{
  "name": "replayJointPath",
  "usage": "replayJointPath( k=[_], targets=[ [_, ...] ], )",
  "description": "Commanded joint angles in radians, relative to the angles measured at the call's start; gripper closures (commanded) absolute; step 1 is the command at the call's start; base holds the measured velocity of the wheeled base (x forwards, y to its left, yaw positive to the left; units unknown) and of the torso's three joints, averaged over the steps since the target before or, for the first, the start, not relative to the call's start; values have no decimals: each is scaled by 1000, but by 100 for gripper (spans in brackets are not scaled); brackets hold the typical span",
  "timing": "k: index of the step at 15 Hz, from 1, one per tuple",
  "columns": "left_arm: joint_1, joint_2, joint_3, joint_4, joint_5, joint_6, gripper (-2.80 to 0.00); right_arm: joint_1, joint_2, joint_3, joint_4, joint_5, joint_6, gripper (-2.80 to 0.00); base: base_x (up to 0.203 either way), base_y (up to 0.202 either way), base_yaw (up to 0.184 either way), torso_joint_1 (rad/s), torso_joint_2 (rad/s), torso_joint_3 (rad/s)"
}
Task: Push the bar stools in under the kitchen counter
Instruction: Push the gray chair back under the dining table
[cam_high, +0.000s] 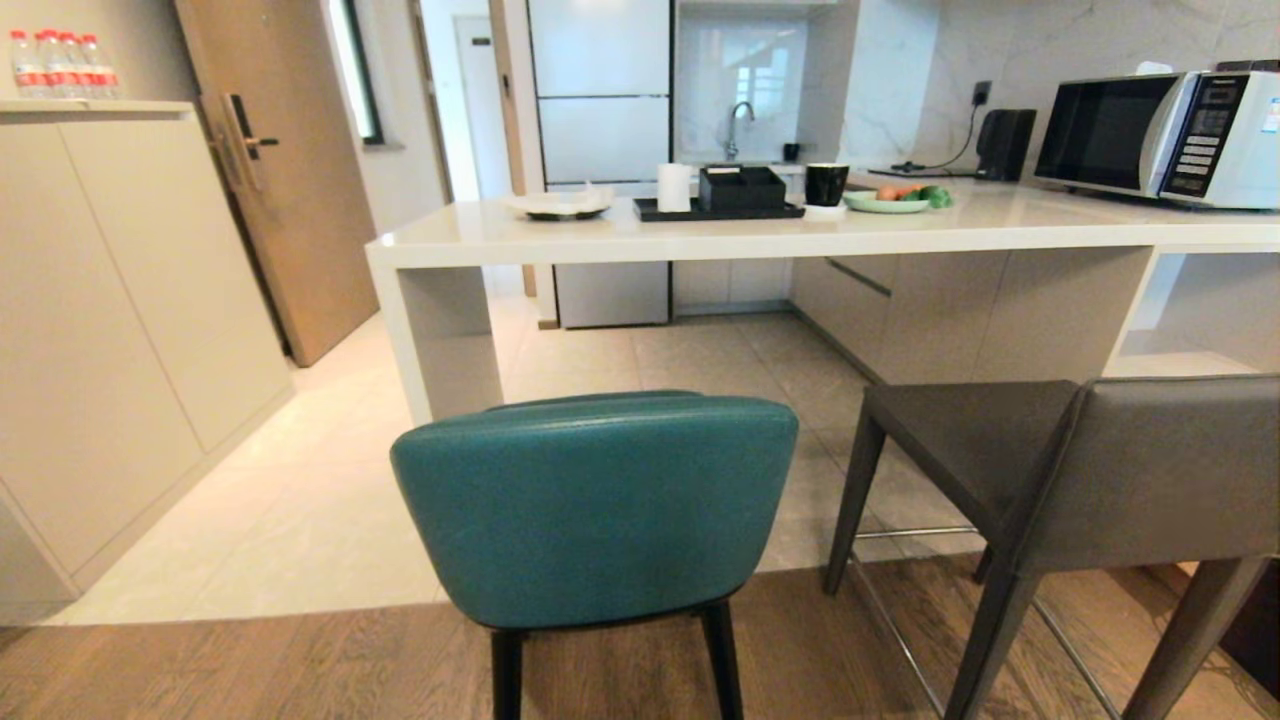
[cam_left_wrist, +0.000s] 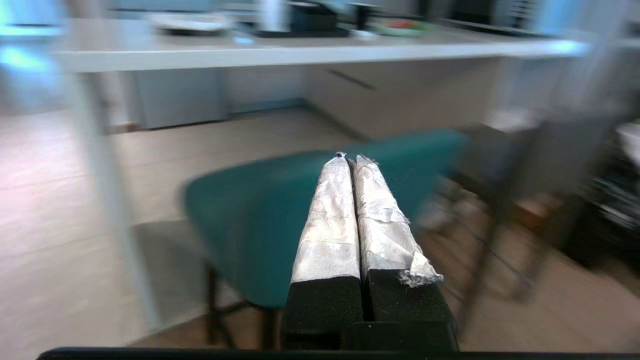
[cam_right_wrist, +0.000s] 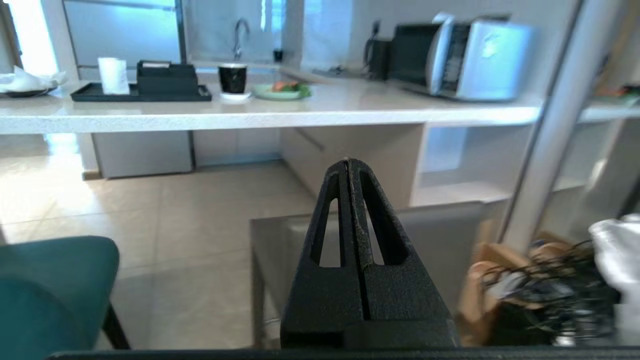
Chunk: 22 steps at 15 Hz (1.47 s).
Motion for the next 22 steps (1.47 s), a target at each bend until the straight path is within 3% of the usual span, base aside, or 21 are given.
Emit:
replayJointPath(
  k=[1, 3, 7, 9, 11, 13, 14, 17, 22],
  targets=[
    [-80, -124, -46, 112, -14, -2, 0, -54, -168, -3, 65, 56, -6, 0, 0, 0, 0, 0, 0, 0],
    [-136, -181, -67, 185, -10, 1, 0, -65, -242, 28, 103, 149, -2, 0, 0, 0, 0, 0, 0, 0],
    [-48, -320, -69, 315, -2, 8, 0, -66, -360, 109, 134, 284, 24, 0, 0, 0, 0, 0, 0, 0],
    [-56, -396, -33, 358, 0, 20, 0, -65, -368, 118, 119, 330, 135, 0, 0, 0, 0, 0, 0, 0],
    [-66, -475, 17, 436, 20, 91, 0, -62, -367, 112, 117, 331, 157, 0, 0, 0, 0, 0, 0, 0],
    [-69, -530, 94, 470, 92, 167, 0, -3, -362, 78, 146, 327, 151, 0, 0, 0, 0, 0, 0, 0],
    [-70, -536, 120, 467, 148, 177, 0, 3, -372, 69, 187, 328, 128, 0, 0, 0, 0, 0, 0, 0],
    [-71, -538, 228, 417, 231, 186, 0, -2, -470, 129, 248, 344, 100, 0, 0, 0, 0, 0, 0, 0],
    [-70, -538, 469, 163, 354, 232, 0, -3, -644, 349, 432, 336, 82, 0, 0, 0, 0, 0, 0, 0]
  ],
)
